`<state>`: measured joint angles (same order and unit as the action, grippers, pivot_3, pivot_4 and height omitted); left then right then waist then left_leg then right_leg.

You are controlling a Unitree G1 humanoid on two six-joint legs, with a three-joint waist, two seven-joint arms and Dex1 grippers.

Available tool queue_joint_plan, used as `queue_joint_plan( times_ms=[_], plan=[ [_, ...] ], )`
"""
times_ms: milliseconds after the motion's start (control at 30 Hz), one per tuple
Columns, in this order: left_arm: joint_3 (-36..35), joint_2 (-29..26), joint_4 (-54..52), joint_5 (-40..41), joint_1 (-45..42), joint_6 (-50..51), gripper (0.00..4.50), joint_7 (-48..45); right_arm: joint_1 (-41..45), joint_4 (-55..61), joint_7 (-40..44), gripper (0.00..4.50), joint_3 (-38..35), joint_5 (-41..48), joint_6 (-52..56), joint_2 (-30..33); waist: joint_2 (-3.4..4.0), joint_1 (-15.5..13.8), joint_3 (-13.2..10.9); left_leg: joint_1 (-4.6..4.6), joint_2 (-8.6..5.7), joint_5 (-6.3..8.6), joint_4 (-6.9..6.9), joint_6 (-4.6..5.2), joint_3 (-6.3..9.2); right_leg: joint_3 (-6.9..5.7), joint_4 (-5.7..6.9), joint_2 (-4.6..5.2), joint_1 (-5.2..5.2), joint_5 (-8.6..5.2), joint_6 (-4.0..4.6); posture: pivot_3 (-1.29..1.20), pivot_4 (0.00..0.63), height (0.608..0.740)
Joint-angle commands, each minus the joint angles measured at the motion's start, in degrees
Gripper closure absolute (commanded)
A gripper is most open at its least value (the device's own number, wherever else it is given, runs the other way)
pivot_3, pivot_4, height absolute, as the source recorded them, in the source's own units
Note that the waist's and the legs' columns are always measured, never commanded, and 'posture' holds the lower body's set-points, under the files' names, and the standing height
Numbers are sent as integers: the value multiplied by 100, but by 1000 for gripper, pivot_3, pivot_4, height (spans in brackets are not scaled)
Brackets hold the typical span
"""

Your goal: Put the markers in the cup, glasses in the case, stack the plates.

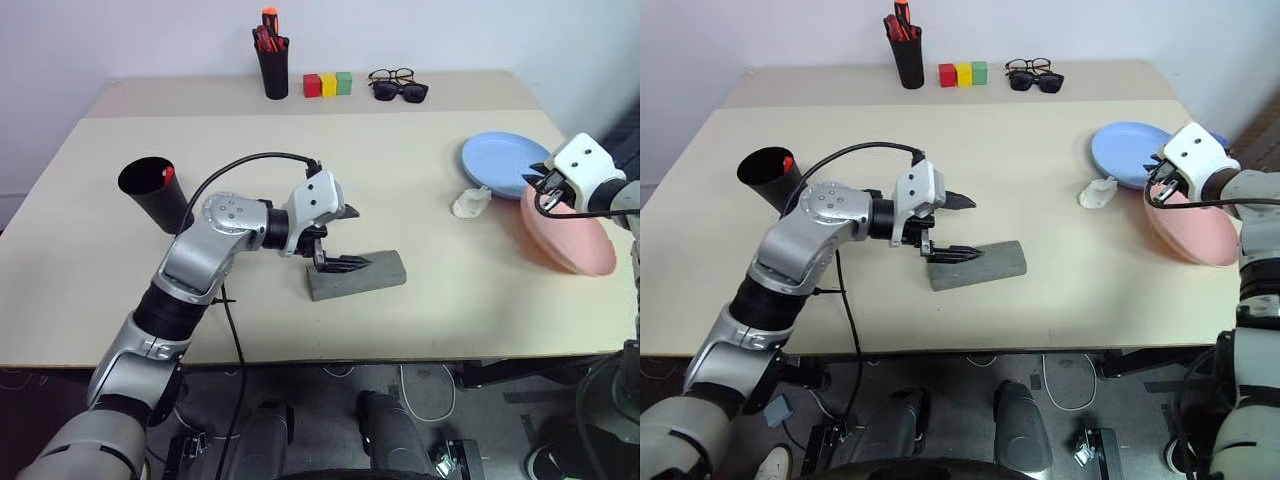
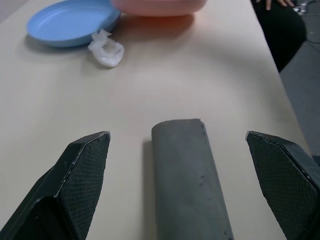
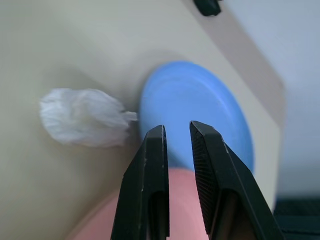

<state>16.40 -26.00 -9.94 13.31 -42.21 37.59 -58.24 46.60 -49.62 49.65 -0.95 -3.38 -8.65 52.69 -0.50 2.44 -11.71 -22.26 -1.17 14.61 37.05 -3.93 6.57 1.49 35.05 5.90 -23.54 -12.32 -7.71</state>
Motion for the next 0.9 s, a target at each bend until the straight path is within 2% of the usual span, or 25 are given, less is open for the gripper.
queue_joint_plan(
  times_ms=[33,67,200,367,533,667,867,900],
  plan=[
    [-188,-54,-310,163,73,111,0,126,-286,545,340,3262,-238,413,466,-18,1,-9,0,0,0,0,0,0,0,0,1,0,0,0,0,0,150,740],
    [-190,-63,-294,175,77,119,0,143,-497,842,376,3044,-327,546,682,-30,1,-22,0,0,0,0,1,0,1,0,2,0,0,0,0,0,150,740],
    [-148,-80,-206,204,47,78,0,170,-1425,2162,55,1118,-802,916,1479,-9,3,-26,2,-1,-1,0,7,0,2,0,6,0,1,0,0,0,150,740],
    [-73,-31,-57,214,-8,-10,0,126,-3003,3853,-312,1118,-1576,1266,2412,-21,3,-58,3,2,-1,0,11,0,4,-1,13,0,3,0,0,0,150,740],
    [-4,44,148,186,-98,-146,0,52,-3985,4622,-729,1118,-1954,1392,2855,-262,3,-31,4,5,-2,0,20,0,0,2,11,0,8,-1,8,0,150,740],
    [22,74,277,165,-169,-238,0,10,-4260,4769,-1025,1118,-1999,1362,2943,-472,4,6,4,13,-1,-1,19,0,0,2,14,0,10,-7,24,0,150,740],
    [6,17,295,148,-175,-270,0,-9,-4204,4396,-1328,1118,-1883,1223,2806,-588,5,-15,4,12,-1,-1,17,0,0,3,13,0,10,-3,20,0,150,740],
    [-7,7,296,139,-176,-266,0,2,-4135,4270,-1446,1356,-1890,1192,2807,-608,4,-15,4,11,-1,-1,17,0,0,3,13,0,10,-1,17,0,150,740]
  ],
)
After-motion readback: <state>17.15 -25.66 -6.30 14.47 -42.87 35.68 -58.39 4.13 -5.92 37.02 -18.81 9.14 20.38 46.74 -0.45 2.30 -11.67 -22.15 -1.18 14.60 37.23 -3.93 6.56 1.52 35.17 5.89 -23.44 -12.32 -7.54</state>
